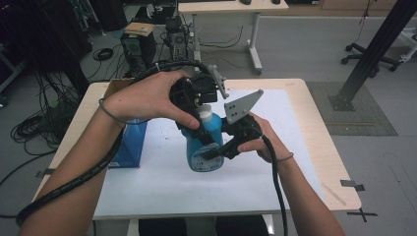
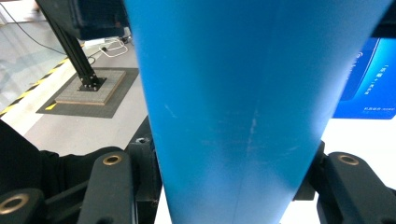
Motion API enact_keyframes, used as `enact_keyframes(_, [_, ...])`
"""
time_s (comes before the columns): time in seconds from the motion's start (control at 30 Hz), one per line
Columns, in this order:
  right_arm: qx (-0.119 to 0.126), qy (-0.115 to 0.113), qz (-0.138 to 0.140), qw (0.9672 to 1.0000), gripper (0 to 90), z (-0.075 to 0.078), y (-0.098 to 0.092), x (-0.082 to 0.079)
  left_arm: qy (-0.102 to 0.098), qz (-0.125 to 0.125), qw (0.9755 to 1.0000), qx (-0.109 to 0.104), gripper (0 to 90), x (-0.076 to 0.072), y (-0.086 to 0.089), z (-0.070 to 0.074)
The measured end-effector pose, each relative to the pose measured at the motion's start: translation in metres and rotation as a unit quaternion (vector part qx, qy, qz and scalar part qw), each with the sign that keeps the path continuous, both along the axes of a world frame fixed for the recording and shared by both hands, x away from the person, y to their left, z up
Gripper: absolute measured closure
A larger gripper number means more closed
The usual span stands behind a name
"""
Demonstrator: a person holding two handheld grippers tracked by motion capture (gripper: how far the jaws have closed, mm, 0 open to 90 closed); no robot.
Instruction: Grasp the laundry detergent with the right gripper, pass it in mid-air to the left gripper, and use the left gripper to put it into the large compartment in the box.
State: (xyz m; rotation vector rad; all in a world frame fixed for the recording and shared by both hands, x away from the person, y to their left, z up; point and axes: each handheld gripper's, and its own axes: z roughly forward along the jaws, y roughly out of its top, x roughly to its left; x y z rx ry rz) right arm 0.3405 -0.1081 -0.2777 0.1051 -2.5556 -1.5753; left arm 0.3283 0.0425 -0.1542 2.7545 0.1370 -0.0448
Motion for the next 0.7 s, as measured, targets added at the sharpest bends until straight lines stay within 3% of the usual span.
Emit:
enact_keyframes(0.4, [-0.001, 0.002, -0.002, 1.0000, 43.4, -0.0002, 0.0000, 0.0006, 0.000, 0.007, 1.0000, -0.001, 36.5, 0.0010, 0.0012, 0.0011])
enact_keyframes(0.7, [0.000, 0.000, -0.005, 1.0000, 43.4, 0.0010, -0.0006, 0.0012, -0.001, 0.012, 0.9999, -0.001, 37.4, 0.0007, 0.0010, 0.0023])
